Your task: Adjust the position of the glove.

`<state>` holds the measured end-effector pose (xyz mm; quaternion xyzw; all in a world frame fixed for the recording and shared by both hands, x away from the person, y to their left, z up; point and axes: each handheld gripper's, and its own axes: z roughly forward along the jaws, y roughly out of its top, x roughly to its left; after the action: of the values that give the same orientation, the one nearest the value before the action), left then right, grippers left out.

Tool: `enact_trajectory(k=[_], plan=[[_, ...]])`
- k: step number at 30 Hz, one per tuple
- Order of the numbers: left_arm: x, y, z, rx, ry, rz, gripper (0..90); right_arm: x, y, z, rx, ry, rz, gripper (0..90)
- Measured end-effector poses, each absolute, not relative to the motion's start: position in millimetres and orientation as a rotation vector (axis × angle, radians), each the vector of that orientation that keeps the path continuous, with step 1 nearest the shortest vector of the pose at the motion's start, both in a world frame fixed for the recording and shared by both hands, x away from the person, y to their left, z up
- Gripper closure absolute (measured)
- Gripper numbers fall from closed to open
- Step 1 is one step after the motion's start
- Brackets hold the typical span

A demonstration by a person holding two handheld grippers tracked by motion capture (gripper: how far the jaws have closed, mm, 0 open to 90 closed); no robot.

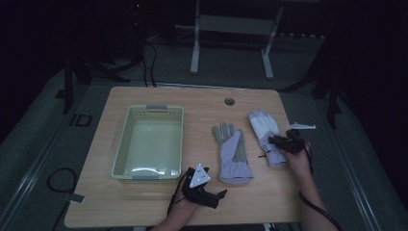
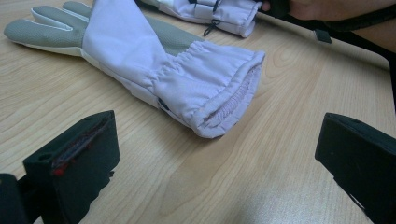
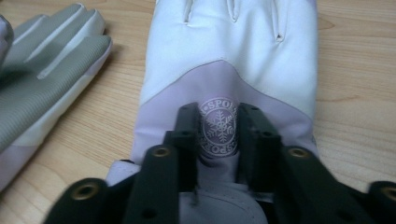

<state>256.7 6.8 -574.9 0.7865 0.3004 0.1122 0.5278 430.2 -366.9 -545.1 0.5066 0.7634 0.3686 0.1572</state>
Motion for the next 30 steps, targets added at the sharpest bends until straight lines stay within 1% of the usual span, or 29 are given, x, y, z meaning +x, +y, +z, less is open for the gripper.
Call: enact_trajectory(k=[2, 5, 10, 15, 17, 19, 26, 30], plan=[[256.6, 6.8, -574.8, 1.879, 0.718, 0.269, 0.1, 428.3, -366.0, -543.2, 1.461, 2.173, 1.054, 76.1], [256.5, 6.8, -574.8, 1.878, 0.719, 0.269, 0.1, 424.1, -365.7, -536.7, 1.490, 2.155, 1.070, 78.3], [256.7, 6.9, -574.9, 1.876, 0.721, 0.268, 0.1, 411.5, -367.2, -521.2, 1.487, 2.113, 1.134, 79.1], [256.2, 6.7, -574.8, 1.879, 0.721, 0.277, 0.1, 393.3, -366.8, -498.7, 1.481, 2.056, 1.165, 79.3], [255.7, 6.2, -574.8, 1.884, 0.716, 0.283, 0.1, 389.9, -366.6, -495.5, 1.467, 2.050, 1.179, 79.3], [254.8, 5.2, -574.6, 1.889, 0.711, 0.295, 0.1, 378.2, -365.6, -485.5, 1.465, 2.028, 1.221, 79.4], [255.8, 6.1, -574.8, 1.881, 0.719, 0.284, 0.1, 348.2, -360.7, -462.8, 1.485, 1.978, 1.182, 79.4], [255.6, 6.1, -574.8, 1.885, 0.714, 0.286, 0.1, 332.6, -360.2, -458.1, 1.521, 1.959, 1.133, 79.3]])
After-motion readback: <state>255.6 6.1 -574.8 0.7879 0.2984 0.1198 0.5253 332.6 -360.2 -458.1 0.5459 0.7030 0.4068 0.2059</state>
